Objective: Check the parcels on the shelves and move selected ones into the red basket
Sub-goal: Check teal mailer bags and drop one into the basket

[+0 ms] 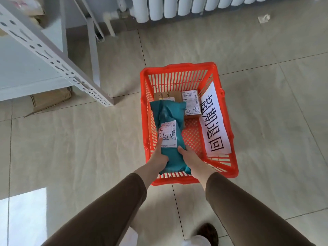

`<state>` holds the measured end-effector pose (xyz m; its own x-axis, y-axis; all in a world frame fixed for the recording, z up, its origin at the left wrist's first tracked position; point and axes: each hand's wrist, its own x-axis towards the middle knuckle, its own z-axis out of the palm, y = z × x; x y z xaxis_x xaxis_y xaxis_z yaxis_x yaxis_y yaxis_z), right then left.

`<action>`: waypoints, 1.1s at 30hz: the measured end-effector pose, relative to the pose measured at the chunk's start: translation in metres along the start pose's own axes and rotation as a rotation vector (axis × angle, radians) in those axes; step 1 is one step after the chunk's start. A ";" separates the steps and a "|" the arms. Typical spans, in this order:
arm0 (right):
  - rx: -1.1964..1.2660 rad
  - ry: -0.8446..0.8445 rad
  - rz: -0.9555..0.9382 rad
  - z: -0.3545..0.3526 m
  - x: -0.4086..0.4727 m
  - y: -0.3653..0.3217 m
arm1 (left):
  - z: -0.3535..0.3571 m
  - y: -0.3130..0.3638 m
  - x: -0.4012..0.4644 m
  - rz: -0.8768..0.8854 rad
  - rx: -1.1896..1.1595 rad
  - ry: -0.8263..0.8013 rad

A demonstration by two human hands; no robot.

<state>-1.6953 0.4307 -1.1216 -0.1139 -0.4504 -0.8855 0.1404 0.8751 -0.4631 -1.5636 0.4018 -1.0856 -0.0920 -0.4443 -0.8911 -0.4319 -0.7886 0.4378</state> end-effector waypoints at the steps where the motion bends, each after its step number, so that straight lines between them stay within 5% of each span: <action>1: -0.002 0.000 0.004 0.001 0.004 0.001 | 0.002 -0.004 0.008 -0.004 -0.020 0.040; 4: -0.005 0.000 0.011 0.004 0.015 0.003 | 0.010 -0.007 0.031 -0.038 -0.108 0.130; 8: -0.026 0.007 0.034 0.006 0.036 0.008 | 0.018 0.000 0.046 -0.362 -0.682 0.237; 14: -0.028 0.005 0.064 0.009 0.058 0.017 | 0.033 -0.008 0.072 -0.422 -0.906 0.319; 24: -0.166 0.042 0.069 0.015 0.071 0.017 | 0.035 -0.012 0.082 -0.318 -0.928 0.166; 28: -0.159 0.022 0.108 0.014 0.082 0.019 | 0.031 -0.019 0.092 -0.374 -0.787 0.249; 31: -0.180 0.040 0.103 0.016 0.086 0.018 | 0.035 -0.030 0.110 -0.225 -0.578 0.268; 33: -0.201 0.051 0.099 0.017 0.086 0.017 | 0.034 -0.027 0.102 -0.242 -0.767 0.315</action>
<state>-1.6857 0.4041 -1.2059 -0.1593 -0.3557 -0.9209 -0.0447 0.9345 -0.3532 -1.5917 0.3926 -1.1926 0.2266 -0.2344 -0.9454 0.3280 -0.8956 0.3006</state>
